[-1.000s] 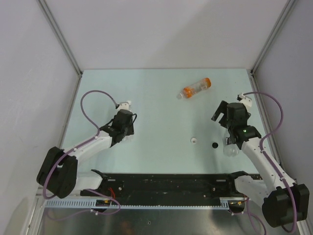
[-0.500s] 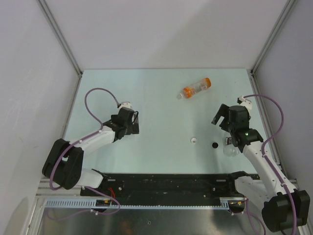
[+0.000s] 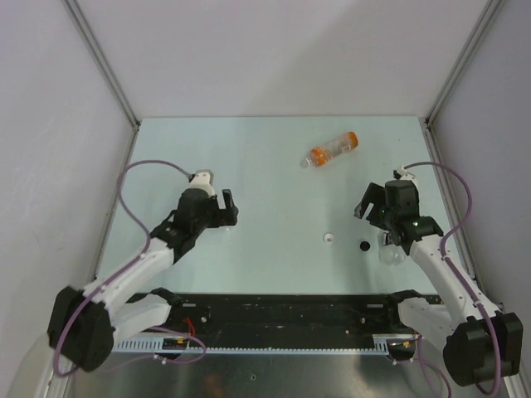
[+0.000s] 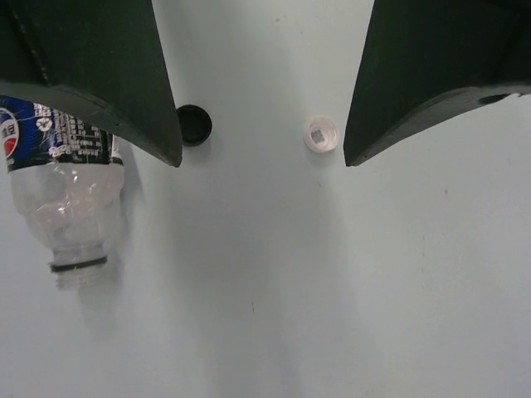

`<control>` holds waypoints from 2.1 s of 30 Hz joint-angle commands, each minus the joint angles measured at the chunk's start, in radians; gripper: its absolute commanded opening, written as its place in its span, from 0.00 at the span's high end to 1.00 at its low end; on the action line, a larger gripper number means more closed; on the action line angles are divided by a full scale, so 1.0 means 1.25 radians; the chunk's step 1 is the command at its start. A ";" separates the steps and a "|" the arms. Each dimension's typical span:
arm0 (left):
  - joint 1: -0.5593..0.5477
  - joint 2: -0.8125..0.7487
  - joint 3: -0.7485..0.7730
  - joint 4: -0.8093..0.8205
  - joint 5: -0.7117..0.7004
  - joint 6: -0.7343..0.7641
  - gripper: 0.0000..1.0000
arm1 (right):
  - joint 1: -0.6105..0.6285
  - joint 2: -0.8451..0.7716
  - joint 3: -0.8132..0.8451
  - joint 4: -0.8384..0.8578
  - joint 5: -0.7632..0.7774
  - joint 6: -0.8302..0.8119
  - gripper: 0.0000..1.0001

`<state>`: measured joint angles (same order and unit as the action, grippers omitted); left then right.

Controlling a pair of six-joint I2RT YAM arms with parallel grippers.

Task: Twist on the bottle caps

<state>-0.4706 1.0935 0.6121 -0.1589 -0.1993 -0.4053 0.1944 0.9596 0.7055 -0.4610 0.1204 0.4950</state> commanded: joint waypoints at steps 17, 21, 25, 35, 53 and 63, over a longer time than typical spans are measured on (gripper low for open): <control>0.003 -0.376 -0.212 0.322 0.306 0.027 0.01 | 0.010 0.129 -0.066 -0.126 0.005 0.099 0.55; 0.003 -0.380 -0.212 0.321 0.290 0.025 0.00 | 0.005 0.150 -0.067 -0.122 0.012 0.090 0.60; 0.003 -0.390 -0.212 0.321 0.295 0.025 0.01 | -0.012 0.163 -0.076 -0.115 0.020 0.087 0.61; 0.003 -0.390 -0.209 0.321 0.316 0.029 0.01 | -0.034 0.202 -0.089 -0.058 0.008 0.080 0.72; 0.003 -0.400 -0.200 0.366 0.438 -0.023 0.00 | -0.035 0.002 -0.101 0.101 -0.281 -0.011 1.00; -0.007 -0.223 -0.132 0.726 0.693 -0.345 0.04 | 0.191 -0.115 -0.099 0.717 -0.683 0.103 1.00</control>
<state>-0.4709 0.7513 0.3660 0.5095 0.5137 -0.6037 0.3099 0.8139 0.5678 0.0242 -0.5262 0.5861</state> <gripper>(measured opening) 0.961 0.010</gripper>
